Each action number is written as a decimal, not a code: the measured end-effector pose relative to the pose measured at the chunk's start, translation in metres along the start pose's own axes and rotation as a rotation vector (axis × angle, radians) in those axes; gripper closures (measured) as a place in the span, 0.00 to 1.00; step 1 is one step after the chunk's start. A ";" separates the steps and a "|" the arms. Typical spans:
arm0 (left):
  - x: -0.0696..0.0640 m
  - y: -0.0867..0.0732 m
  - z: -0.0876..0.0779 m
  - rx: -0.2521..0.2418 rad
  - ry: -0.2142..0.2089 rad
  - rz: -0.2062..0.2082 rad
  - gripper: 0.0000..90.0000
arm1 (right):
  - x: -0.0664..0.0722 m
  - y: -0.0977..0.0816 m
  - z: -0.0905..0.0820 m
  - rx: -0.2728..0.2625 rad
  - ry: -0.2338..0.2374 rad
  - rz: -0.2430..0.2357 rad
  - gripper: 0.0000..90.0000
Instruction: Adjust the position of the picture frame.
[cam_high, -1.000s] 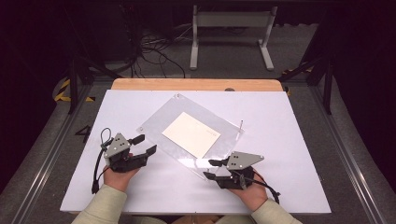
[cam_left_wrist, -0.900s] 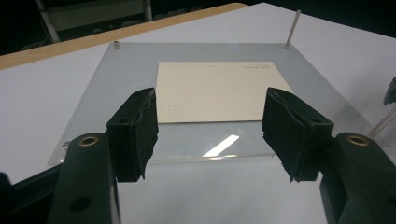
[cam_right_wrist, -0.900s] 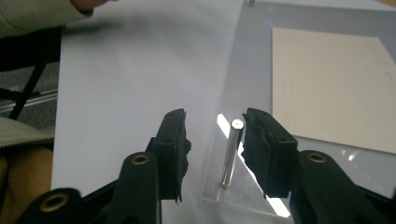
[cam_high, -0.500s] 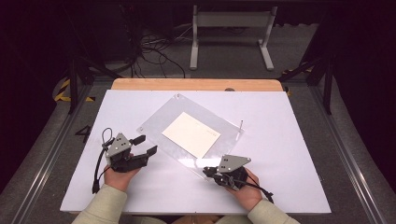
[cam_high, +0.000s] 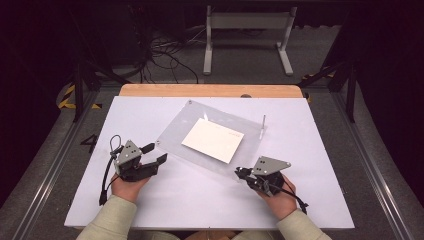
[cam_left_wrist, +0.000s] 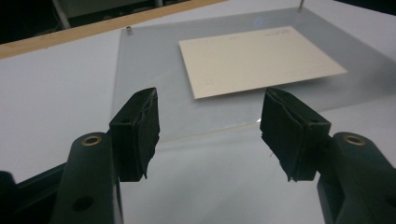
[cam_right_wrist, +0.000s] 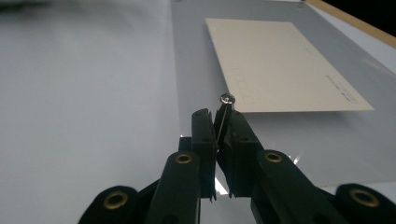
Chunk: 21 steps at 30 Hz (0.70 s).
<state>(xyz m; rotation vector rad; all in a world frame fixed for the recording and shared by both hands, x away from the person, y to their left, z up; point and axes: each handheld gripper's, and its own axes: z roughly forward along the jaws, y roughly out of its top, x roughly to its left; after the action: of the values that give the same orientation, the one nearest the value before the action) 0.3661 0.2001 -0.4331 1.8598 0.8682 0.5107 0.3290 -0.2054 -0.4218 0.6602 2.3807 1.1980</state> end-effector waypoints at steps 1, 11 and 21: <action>0.000 0.000 0.001 0.007 0.004 -0.007 0.42 | -0.004 -0.001 -0.004 -0.001 -0.018 0.009 0.92; 0.007 0.006 0.020 0.104 0.014 -0.026 0.45 | -0.042 -0.026 -0.020 -0.002 -0.166 0.128 0.93; 0.007 0.013 0.046 0.134 -0.040 -0.021 0.65 | -0.057 -0.048 -0.015 0.000 -0.204 0.220 0.93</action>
<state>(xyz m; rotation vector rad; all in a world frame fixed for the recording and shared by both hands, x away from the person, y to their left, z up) 0.4060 0.1739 -0.4417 1.9739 0.9134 0.4086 0.3563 -0.2720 -0.4451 1.0152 2.1819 1.1556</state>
